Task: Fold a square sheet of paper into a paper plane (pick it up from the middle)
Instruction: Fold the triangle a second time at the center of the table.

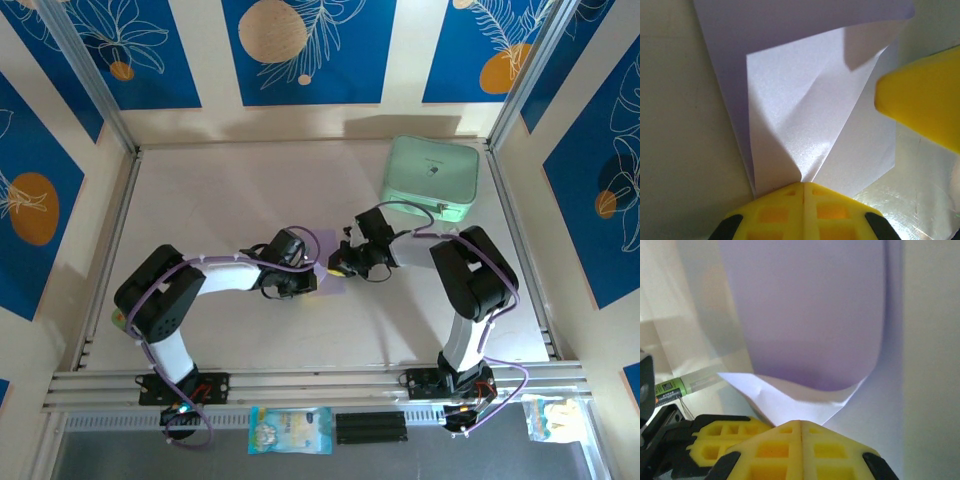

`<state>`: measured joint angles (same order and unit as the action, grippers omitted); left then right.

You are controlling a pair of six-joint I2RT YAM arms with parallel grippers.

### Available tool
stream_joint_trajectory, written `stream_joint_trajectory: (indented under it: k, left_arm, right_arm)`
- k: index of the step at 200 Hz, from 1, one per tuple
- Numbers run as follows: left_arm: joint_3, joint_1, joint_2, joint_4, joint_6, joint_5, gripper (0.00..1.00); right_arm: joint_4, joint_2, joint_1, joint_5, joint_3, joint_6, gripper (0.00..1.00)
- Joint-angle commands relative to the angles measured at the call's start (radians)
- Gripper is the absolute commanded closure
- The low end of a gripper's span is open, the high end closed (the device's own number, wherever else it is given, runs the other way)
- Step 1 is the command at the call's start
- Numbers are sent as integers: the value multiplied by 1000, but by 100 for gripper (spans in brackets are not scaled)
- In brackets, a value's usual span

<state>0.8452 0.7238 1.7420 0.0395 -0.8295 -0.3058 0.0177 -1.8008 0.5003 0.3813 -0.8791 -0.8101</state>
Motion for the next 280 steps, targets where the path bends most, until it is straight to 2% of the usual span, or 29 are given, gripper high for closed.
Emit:
stream_joint_trajectory:
  k: [1, 95, 134, 165, 209, 238, 280]
  left_arm:
    - [-38, -7, 17, 83, 11, 22, 100]
    - [-41, -5, 9, 63, 7, 0, 100]
    - [-44, -5, -14, 54, -1, -9, 100]
    - [-79, -4, -52, 48, 4, -26, 95]
    - [-130, 4, -85, 132, 40, -7, 94]
    - [-81, 2, -141, 198, 77, 23, 94]
    - [-2, 2, -127, 105, 54, 9, 92]
  right_arm:
    - [44, 22, 29, 4, -4, 20, 95]
    - [36, -84, 77, 14, -77, 23, 96]
    - [70, -111, 77, -49, -66, 28, 97]
    - [88, -131, 73, -108, -47, 32, 98]
    - [86, -149, 67, -117, -41, 23, 98]
    - [85, -146, 66, -116, -40, 25, 98]
    - [72, -144, 66, -98, -40, 18, 98]
